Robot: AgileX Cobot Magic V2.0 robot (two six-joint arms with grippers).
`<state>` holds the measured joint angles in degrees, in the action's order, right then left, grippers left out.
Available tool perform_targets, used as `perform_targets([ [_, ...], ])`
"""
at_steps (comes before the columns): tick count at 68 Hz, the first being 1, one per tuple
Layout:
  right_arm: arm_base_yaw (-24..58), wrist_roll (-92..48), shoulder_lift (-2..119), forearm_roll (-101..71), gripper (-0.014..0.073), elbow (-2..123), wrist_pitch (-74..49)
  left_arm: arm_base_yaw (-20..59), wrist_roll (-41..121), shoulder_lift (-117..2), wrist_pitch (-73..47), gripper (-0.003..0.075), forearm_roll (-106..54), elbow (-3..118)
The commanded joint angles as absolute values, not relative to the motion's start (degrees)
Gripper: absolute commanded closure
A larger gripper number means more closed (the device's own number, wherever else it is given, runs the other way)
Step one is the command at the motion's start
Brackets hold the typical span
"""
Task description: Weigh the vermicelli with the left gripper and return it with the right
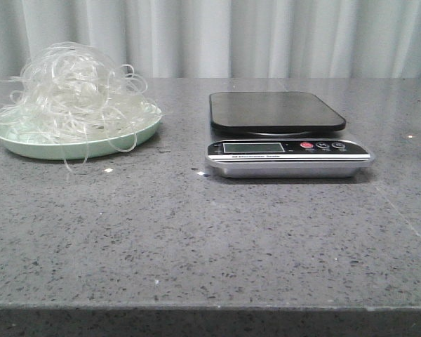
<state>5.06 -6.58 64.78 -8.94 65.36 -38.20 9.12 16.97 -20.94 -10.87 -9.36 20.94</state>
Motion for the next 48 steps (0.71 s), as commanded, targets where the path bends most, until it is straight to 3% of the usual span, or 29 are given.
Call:
perform_targets([
  [1,4.78,-7.1,58.34,-7.73,0.0442,59.62,-28.65,8.99,16.22,-21.2,-6.1,0.0583,-11.08,22.72],
  [28,4.78,-7.1,36.73,-6.82,0.0442,32.97,-12.99,8.99,16.22,-21.2,-6.1,0.0583,-11.08,22.72],
  [48,4.78,-7.1,22.0,-5.87,0.0442,20.67,-6.99,8.99,16.22,-21.2,-6.1,0.0583,-11.08,22.72],
])
